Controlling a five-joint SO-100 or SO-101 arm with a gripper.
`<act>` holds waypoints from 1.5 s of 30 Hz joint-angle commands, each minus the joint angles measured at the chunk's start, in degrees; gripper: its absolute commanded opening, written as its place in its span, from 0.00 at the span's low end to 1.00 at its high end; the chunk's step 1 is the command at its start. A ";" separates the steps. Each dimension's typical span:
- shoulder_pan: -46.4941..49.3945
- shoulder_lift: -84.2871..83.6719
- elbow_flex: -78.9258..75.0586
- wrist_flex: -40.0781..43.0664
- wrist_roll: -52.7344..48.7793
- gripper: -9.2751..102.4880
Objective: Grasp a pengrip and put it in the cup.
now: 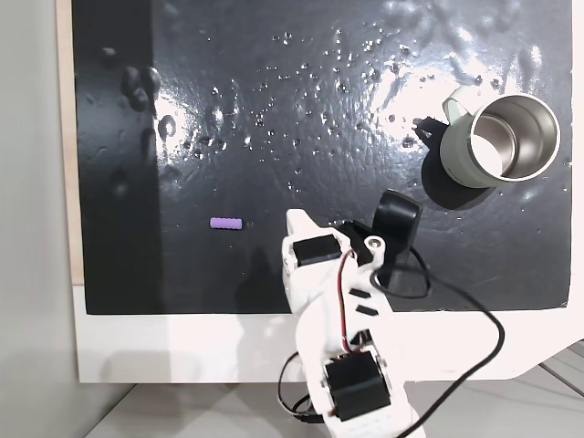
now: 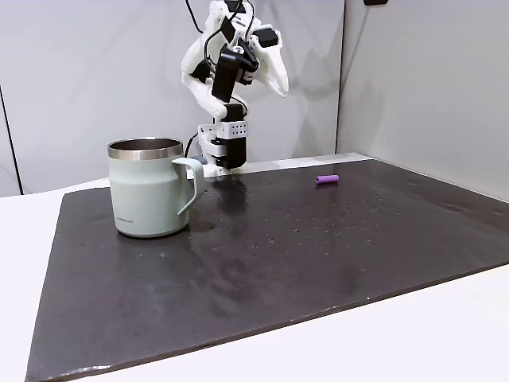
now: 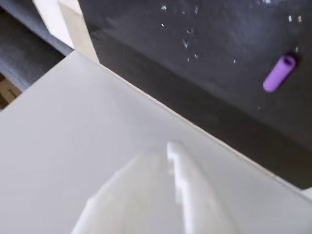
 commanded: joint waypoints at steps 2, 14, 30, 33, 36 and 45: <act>-5.10 -13.10 -14.59 4.75 7.73 0.12; -17.23 -27.86 -14.33 2.81 25.22 0.29; -23.47 -40.96 -8.00 -4.92 38.85 0.31; -23.47 -42.19 -4.83 -8.79 39.20 0.32; -23.64 -45.09 -4.22 -10.28 38.94 0.33; -24.70 -52.73 -4.31 -12.13 37.79 0.32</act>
